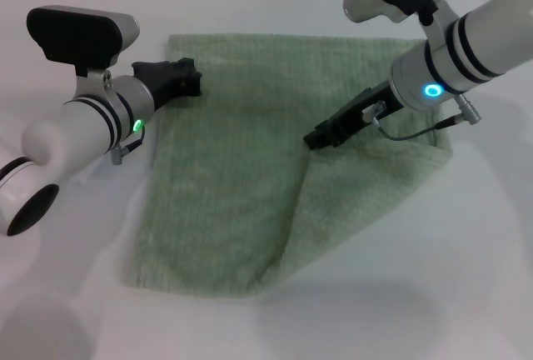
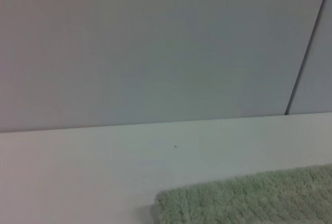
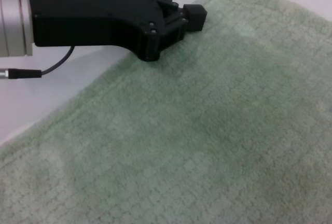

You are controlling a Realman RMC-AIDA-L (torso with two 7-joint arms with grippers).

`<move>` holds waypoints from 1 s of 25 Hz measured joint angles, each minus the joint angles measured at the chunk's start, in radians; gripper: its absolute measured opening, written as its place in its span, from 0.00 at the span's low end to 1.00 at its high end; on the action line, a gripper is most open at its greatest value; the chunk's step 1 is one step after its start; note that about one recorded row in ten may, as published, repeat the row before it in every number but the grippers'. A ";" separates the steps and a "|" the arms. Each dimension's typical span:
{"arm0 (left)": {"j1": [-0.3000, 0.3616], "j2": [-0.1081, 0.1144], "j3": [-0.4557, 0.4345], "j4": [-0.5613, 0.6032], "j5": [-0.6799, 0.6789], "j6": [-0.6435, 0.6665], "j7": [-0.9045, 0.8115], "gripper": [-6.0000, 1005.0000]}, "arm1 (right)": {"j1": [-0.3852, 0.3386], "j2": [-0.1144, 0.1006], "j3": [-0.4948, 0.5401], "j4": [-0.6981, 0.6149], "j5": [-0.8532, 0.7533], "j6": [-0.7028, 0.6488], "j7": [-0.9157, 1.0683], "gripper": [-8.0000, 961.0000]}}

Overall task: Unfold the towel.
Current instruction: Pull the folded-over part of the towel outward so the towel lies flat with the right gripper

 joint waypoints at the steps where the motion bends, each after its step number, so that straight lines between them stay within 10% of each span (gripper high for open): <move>1: 0.000 0.000 0.000 0.000 0.000 0.000 0.001 0.00 | 0.000 0.000 0.000 0.000 0.000 0.000 0.000 0.29; 25: 0.005 0.000 0.000 0.000 0.000 0.000 -0.003 0.00 | -0.004 0.002 -0.012 -0.001 -0.006 0.003 0.002 0.12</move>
